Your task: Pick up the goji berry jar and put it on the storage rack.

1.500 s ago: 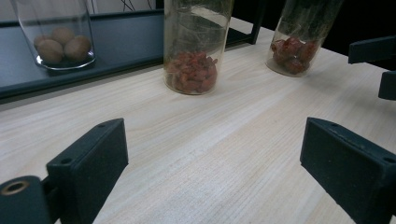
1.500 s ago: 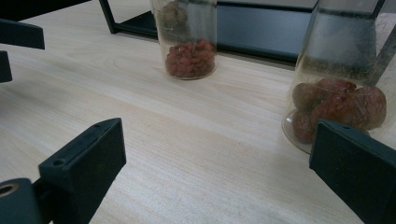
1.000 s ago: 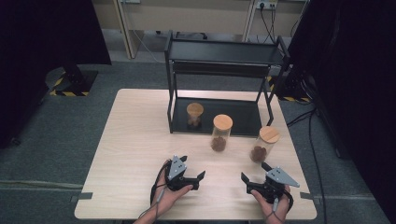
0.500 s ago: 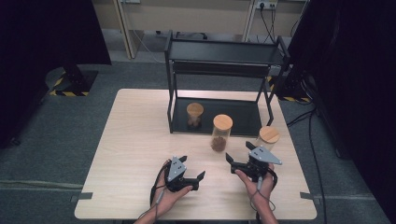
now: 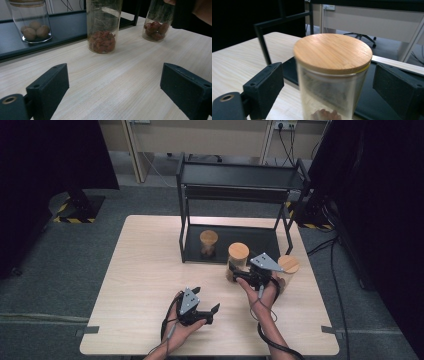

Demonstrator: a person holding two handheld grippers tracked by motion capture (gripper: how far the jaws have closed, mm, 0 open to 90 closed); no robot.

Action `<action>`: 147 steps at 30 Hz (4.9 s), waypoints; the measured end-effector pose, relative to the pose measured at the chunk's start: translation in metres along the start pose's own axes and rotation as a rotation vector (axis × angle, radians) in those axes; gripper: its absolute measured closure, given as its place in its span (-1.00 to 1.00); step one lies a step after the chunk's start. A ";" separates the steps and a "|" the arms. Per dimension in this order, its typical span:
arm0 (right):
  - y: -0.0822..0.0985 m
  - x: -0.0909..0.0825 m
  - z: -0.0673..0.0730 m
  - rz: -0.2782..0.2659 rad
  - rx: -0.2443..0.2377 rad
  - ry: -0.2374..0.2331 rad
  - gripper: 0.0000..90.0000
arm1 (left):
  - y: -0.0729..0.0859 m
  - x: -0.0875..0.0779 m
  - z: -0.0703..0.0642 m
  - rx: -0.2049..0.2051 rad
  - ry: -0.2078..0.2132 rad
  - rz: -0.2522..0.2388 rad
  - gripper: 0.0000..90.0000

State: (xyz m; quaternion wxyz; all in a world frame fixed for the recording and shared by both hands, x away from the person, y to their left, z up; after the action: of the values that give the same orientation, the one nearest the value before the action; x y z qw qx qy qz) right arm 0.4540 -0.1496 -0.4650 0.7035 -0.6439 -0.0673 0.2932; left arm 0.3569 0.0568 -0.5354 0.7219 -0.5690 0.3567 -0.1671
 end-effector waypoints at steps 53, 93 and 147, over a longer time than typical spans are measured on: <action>-0.043 0.040 -0.015 -0.004 0.036 0.047 -0.44 | -0.001 0.000 -0.005 0.037 -0.001 -0.008 -0.82; -0.074 0.085 -0.042 -0.003 0.102 0.136 -0.44 | -0.001 0.000 -0.005 0.041 -0.003 -0.010 -0.81; -0.062 0.136 -0.052 0.066 0.148 0.188 -0.44 | -0.001 0.000 -0.006 0.047 -0.001 -0.011 -0.81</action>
State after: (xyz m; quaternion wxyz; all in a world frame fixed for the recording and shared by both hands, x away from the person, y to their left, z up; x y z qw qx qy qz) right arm 0.6106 -0.1272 -0.4530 0.7422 -0.6168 0.0419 0.2588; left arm 0.3530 0.0528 -0.5349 0.7342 -0.5540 0.3492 -0.1791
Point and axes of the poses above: each handheld gripper's, and its own axes: x roughly forward along the jaws, y roughly out of its underside, z roughly to its left, the point moved 3 cm from there along x, roughly forward along the jaws, and after that the axes turned 10 degrees about x, right-handed, at the moved point
